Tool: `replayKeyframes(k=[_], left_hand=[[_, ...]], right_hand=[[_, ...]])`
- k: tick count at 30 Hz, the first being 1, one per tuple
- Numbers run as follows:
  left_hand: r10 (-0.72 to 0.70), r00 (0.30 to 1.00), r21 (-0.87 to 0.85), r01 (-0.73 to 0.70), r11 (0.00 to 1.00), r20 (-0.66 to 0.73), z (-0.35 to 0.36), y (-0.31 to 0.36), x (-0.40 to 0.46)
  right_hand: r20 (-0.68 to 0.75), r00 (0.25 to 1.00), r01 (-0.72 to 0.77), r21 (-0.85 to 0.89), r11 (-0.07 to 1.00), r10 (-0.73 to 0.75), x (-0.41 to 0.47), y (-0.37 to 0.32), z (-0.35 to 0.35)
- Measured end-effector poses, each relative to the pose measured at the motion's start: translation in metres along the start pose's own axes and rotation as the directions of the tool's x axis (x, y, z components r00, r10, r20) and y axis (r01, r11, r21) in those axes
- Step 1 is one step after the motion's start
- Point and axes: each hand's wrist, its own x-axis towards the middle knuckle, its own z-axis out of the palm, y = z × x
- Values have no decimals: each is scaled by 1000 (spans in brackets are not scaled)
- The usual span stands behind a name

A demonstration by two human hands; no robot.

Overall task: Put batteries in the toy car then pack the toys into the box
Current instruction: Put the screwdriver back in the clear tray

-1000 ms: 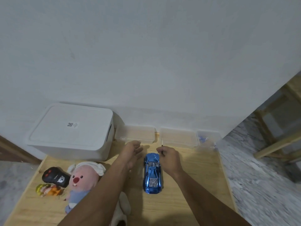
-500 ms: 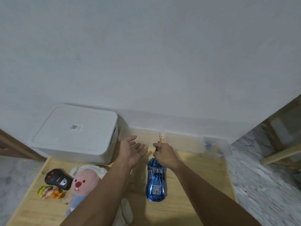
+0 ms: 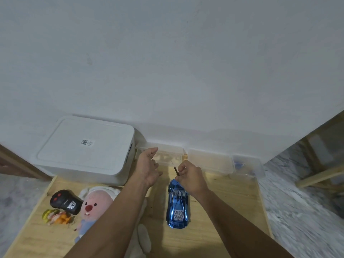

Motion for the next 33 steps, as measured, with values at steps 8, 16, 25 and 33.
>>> replayKeyframes(k=[8,16,25,33], left_hand=[[-15,998,44,13,999,58,-1,3,4],[-16,996,66,11,998,84,-2,5,2],[13,999,70,-17,997,53,-8,-5,0],[78,990,209,-51,977,-122,-15,-9,-4]], right_hand=[[-128,983,-121,95,988,133,17,-14,-3],[-186,956,-170,280,945,227,37,-27,2],[-278,960,-35,-29,999,25,20,-22,3],[-2,990,123,-455,882,-139,18,-24,13]])
